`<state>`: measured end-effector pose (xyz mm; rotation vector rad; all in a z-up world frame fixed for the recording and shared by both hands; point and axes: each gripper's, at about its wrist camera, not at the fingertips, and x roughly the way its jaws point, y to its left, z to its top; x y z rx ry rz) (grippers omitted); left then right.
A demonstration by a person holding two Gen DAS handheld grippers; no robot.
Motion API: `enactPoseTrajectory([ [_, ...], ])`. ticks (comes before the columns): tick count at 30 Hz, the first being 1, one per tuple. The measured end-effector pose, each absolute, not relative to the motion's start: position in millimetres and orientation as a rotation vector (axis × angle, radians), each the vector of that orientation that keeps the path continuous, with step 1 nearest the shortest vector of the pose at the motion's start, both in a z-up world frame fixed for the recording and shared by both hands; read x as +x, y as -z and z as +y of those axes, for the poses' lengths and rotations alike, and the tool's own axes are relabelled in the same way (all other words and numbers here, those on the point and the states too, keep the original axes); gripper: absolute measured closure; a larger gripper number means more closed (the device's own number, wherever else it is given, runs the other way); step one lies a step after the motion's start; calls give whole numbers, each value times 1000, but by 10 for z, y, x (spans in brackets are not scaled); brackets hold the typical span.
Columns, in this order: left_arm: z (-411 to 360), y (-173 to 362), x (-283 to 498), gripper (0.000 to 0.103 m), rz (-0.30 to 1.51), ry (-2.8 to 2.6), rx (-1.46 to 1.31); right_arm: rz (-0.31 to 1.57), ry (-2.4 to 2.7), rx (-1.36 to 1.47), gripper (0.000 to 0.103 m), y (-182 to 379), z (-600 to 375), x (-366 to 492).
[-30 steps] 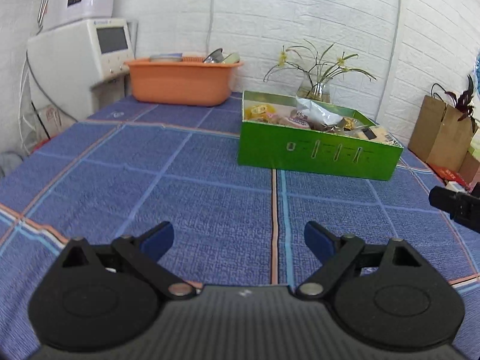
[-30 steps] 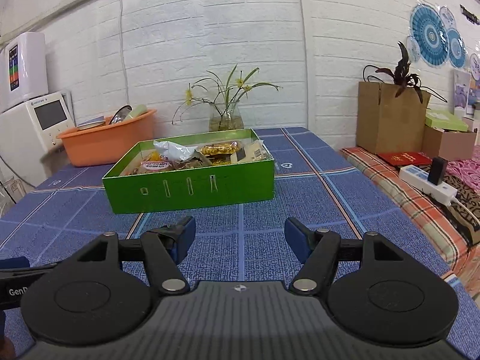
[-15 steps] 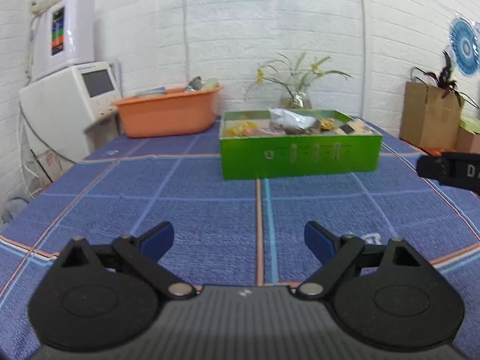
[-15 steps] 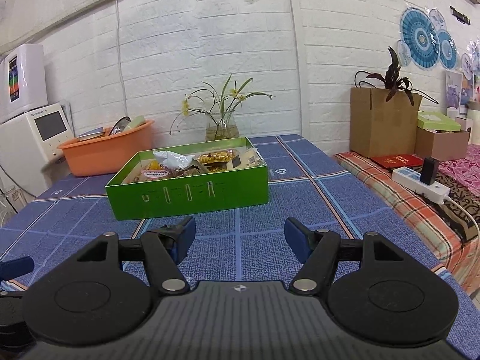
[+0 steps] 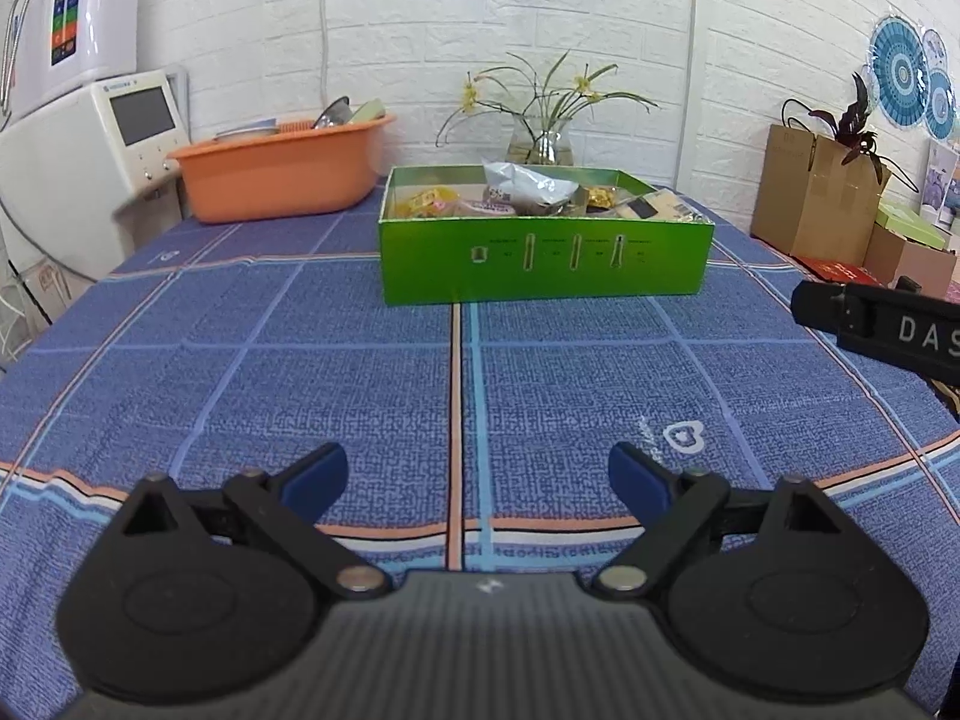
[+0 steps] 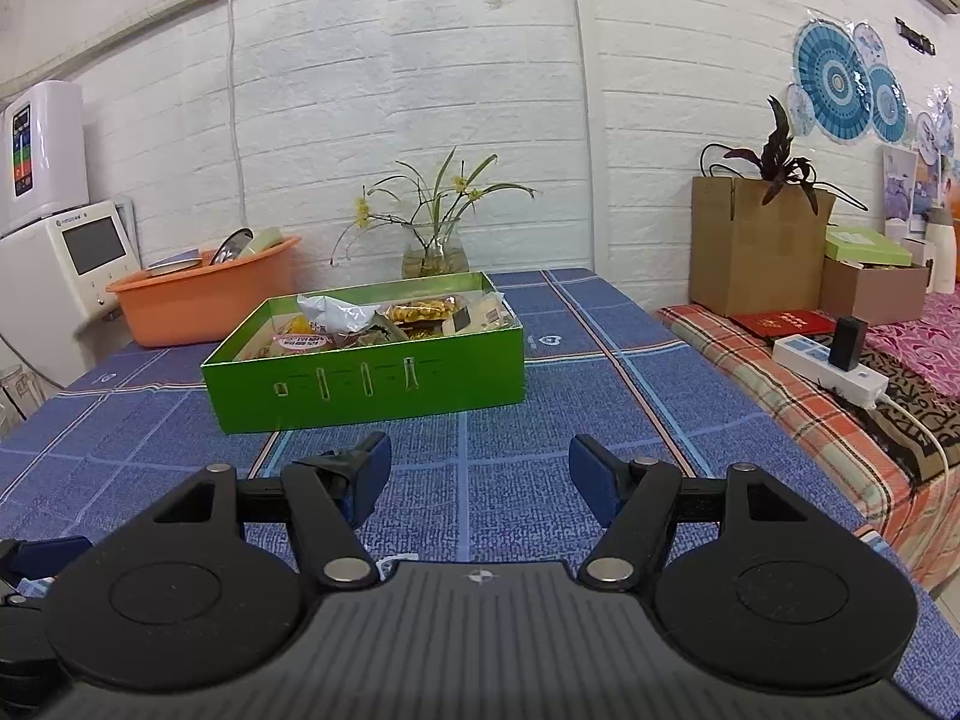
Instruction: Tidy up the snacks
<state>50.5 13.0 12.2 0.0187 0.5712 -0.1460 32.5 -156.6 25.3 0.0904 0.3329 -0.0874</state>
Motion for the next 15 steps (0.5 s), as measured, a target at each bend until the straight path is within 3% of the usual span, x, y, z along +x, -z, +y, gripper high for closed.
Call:
enactPoseTrajectory([
  [15,83,-165,330,15,456,122,36,347,81,88,0,-232,-1518,329],
])
